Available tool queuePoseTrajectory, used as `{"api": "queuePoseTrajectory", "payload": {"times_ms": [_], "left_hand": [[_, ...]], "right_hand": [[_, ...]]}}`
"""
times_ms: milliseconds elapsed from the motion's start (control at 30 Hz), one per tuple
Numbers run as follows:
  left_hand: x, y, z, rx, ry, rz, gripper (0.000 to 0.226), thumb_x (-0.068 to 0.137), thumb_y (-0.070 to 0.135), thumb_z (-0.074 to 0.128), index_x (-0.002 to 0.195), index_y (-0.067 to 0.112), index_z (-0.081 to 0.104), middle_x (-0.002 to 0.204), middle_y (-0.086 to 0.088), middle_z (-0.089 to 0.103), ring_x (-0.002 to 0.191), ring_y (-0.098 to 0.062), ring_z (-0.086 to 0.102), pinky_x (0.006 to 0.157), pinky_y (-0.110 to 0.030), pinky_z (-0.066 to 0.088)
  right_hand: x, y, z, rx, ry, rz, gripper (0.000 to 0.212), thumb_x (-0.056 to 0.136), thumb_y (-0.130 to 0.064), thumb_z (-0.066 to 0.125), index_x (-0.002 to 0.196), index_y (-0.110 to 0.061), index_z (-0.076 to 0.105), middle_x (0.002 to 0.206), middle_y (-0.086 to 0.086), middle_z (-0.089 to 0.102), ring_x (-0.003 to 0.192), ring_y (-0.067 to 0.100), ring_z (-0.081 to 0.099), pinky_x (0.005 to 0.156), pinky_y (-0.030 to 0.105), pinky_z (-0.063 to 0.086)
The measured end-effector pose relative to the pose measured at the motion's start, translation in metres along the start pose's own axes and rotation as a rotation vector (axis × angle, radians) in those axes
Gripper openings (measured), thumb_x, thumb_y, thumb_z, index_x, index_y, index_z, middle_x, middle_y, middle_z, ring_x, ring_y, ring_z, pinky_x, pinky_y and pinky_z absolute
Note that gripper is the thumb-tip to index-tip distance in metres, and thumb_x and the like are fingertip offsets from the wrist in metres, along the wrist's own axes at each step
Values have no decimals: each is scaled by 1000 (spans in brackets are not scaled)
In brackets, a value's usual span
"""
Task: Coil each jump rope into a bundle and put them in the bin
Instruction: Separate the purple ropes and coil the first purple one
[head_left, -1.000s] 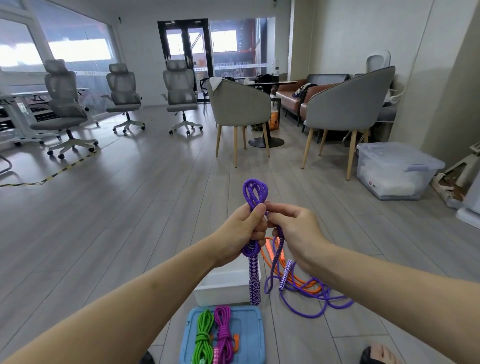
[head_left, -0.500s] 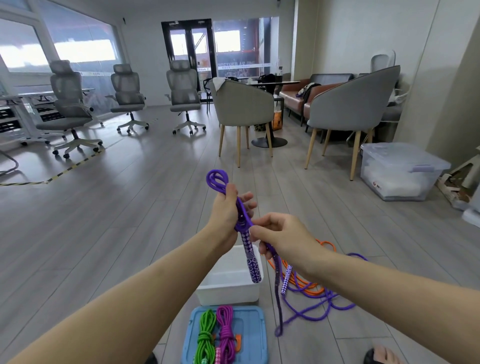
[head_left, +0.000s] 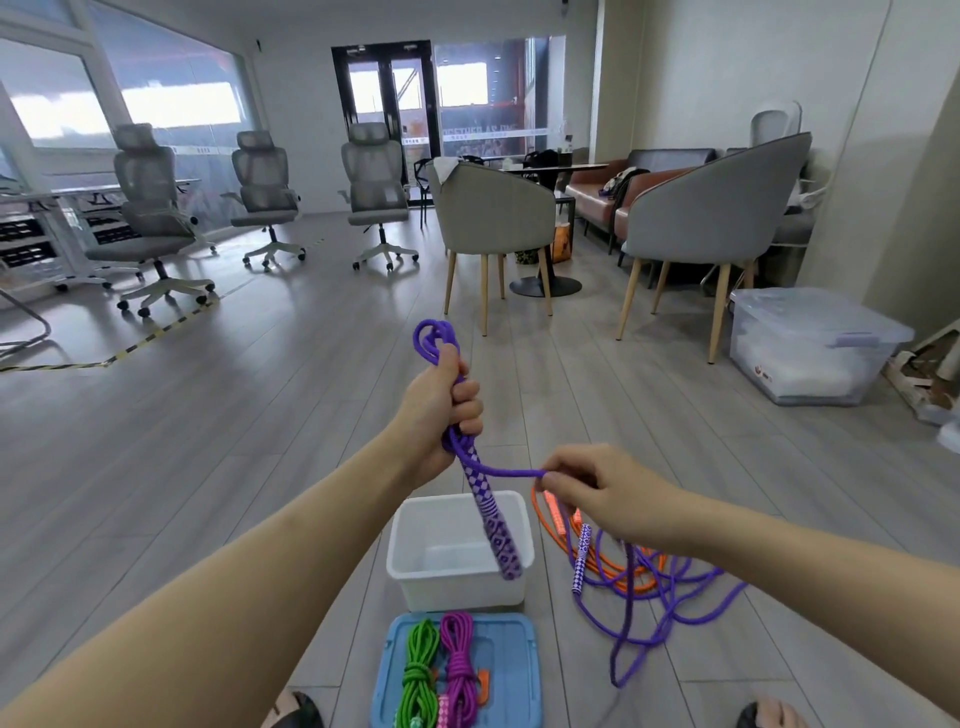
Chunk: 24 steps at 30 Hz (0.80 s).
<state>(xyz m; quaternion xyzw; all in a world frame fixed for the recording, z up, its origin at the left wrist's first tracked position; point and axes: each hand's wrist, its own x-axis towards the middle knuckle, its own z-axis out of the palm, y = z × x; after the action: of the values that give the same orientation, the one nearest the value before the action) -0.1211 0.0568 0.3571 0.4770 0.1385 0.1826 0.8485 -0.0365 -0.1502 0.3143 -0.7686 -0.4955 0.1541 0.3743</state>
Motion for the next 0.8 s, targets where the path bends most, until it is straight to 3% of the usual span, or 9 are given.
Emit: {"api": "queuePoseTrajectory", "payload": {"times_ms": [100, 200, 400, 467, 567, 700, 800], "left_hand": [[-6, -11, 3, 330, -72, 19, 33, 108, 44, 41, 90, 17, 47, 60, 4, 39, 47, -11, 40, 46, -25, 44], [-12, -22, 4, 521, -143, 47, 33, 110, 36, 39, 93, 9, 47, 64, -3, 48, 62, -22, 63, 66, -40, 61], [-15, -29, 4, 661, -159, 34, 34, 110, 36, 40, 108, 4, 50, 84, -14, 66, 74, -30, 69, 86, -58, 60], [-19, -33, 6, 671, -205, -5, 39, 110, 38, 40, 113, 1, 51, 85, -14, 69, 75, -35, 71, 82, -56, 62], [-25, -38, 10, 739, -299, -42, 43, 110, 41, 37, 114, 1, 52, 83, -15, 70, 65, -29, 71, 59, -34, 61], [-28, -36, 10, 806, -395, -64, 41, 110, 43, 37, 100, 6, 52, 67, -7, 56, 48, -16, 49, 50, -28, 45], [-31, -28, 10, 788, -436, -181, 37, 109, 42, 40, 94, 11, 51, 63, 0, 46, 47, -11, 37, 47, -23, 35]], "right_hand": [[5, 3, -4, -116, 165, -106, 10, 100, -29, 65, 99, -32, 75, 82, -11, 64, 77, 5, 58, 73, 30, 49], [7, 1, -2, -240, 261, -202, 16, 97, -35, 68, 109, -30, 78, 87, -16, 57, 79, 6, 57, 69, 26, 46], [10, -9, 4, -323, 395, -268, 20, 93, -44, 70, 107, -33, 78, 90, -13, 60, 76, 12, 60, 65, 42, 53], [11, -10, 5, -350, 404, -270, 20, 91, -46, 68, 105, -34, 77, 91, -13, 63, 77, 13, 62, 65, 43, 54], [9, -10, 5, -408, 455, -269, 16, 88, -47, 70, 97, -34, 74, 89, -15, 67, 77, 9, 63, 66, 39, 55], [9, -8, -4, -512, 491, -285, 35, 82, -66, 61, 89, -32, 66, 81, -14, 68, 71, 6, 62, 58, 25, 49], [9, 1, -14, -563, 471, -314, 38, 86, -66, 58, 88, -29, 66, 76, -12, 69, 65, 8, 61, 54, 17, 37]]}}
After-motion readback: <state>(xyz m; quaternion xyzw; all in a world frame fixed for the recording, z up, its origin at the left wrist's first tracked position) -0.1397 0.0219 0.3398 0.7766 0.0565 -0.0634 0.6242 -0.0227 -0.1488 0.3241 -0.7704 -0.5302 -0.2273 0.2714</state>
